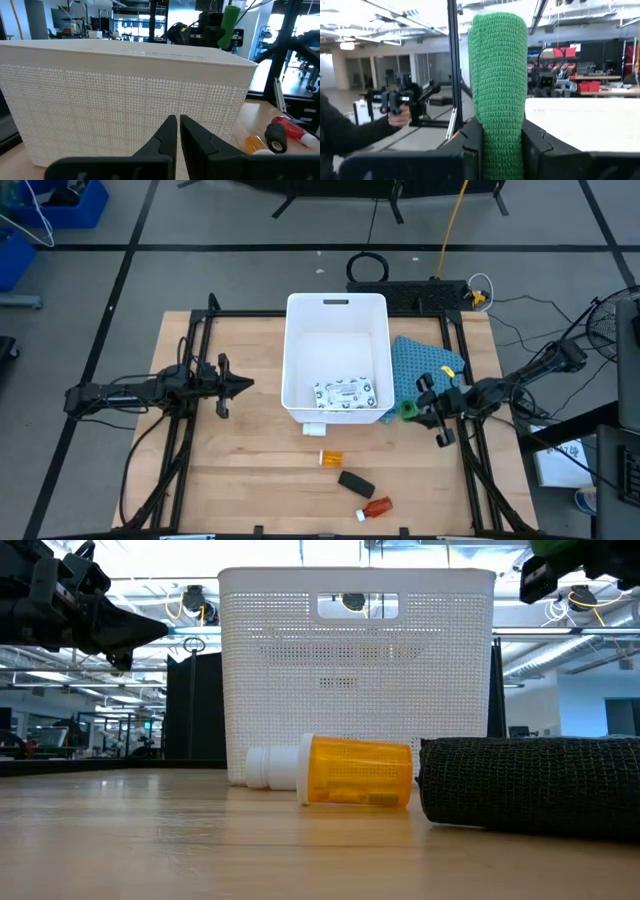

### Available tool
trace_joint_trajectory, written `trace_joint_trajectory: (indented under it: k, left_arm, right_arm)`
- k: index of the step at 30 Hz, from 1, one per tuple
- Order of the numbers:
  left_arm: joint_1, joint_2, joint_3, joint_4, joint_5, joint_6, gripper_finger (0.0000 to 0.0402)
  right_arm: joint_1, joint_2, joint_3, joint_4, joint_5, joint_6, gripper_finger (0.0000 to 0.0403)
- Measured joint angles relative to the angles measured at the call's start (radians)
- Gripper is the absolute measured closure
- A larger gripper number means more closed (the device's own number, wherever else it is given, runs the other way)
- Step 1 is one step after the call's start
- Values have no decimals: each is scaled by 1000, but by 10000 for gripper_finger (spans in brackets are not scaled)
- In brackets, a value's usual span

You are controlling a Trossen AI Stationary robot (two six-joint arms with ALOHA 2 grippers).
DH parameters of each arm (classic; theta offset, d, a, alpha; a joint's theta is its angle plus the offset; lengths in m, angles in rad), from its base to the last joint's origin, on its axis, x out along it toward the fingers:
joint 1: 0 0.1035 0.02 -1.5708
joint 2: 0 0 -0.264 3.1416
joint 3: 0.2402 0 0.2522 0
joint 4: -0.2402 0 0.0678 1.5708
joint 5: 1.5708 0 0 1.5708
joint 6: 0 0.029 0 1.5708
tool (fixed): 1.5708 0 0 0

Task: Pick & place medical supplies in basket/bin
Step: Put the green bandage into the bin

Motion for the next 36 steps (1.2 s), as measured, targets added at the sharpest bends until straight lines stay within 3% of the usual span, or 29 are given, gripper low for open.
trace_joint_trajectory:
  k: [5, 12, 15, 27, 30, 36]
  left_arm:
    - [0, 0, 0, 10, 0, 0, 376]
    - [0, 0, 0, 15, -1, 0, 376]
    - [0, 0, 0, 15, -1, 0, 376]
    - [0, 0, 0, 15, -3, 46, 376]
    - [0, 0, 0, 15, -19, 51, 376]
    - [0, 0, 0, 15, -52, 53, 376]
  right_arm:
    - [-52, 9, 75, 0, 26, -21, 339]
    - [-199, 134, 387, -360, 26, 16, 342]
    - [-286, 235, 554, -534, 1, 24, 342]
    - [-682, 737, 1102, -1003, -294, -23, 343]
    - [-742, 872, 1176, -1104, -291, -92, 341]
    - [-798, 1068, 1218, -1113, -289, -246, 339]
